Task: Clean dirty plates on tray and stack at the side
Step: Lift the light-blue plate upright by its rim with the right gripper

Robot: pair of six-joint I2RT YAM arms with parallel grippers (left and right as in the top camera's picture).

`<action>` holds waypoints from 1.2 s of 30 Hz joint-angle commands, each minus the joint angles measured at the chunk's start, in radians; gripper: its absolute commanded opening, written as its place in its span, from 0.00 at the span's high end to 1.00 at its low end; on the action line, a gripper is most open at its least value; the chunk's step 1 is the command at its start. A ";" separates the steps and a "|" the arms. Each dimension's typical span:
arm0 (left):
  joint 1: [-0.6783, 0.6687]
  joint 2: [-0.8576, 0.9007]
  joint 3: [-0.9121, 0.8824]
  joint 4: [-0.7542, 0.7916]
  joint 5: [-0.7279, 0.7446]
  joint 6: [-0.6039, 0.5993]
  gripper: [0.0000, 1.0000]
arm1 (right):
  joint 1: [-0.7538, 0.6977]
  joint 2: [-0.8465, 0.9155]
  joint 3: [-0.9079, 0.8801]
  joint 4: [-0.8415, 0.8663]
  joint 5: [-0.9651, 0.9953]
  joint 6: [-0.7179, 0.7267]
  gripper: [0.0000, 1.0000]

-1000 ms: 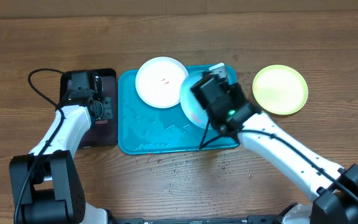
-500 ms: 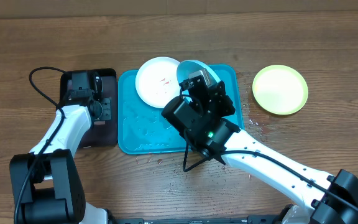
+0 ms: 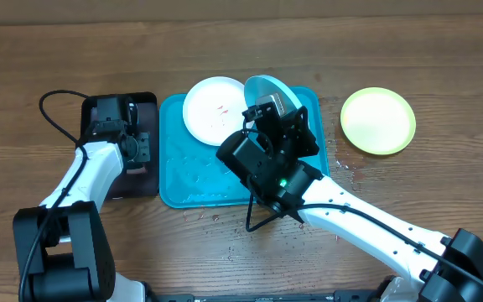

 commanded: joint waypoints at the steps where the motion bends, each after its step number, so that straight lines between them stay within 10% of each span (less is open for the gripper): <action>1: 0.005 0.011 0.010 0.002 -0.012 0.014 0.69 | 0.005 -0.035 0.027 0.015 0.030 0.006 0.96; 11: 0.011 0.019 0.010 0.010 -0.051 -0.049 0.49 | 0.005 -0.035 0.027 0.025 0.029 0.006 0.96; 22: 0.044 0.167 0.010 0.130 -0.009 -0.061 0.48 | 0.005 -0.035 0.027 0.025 0.025 0.007 0.96; 26: 0.044 0.162 0.011 0.192 -0.005 -0.068 0.67 | 0.005 -0.035 0.027 0.025 0.025 0.007 0.96; 28: 0.044 0.151 0.011 0.222 -0.005 -0.068 0.94 | 0.005 -0.035 0.027 0.025 0.025 0.007 0.96; 36: 0.044 0.126 0.025 0.225 -0.005 -0.055 0.96 | 0.005 -0.035 0.027 0.025 0.025 0.007 0.96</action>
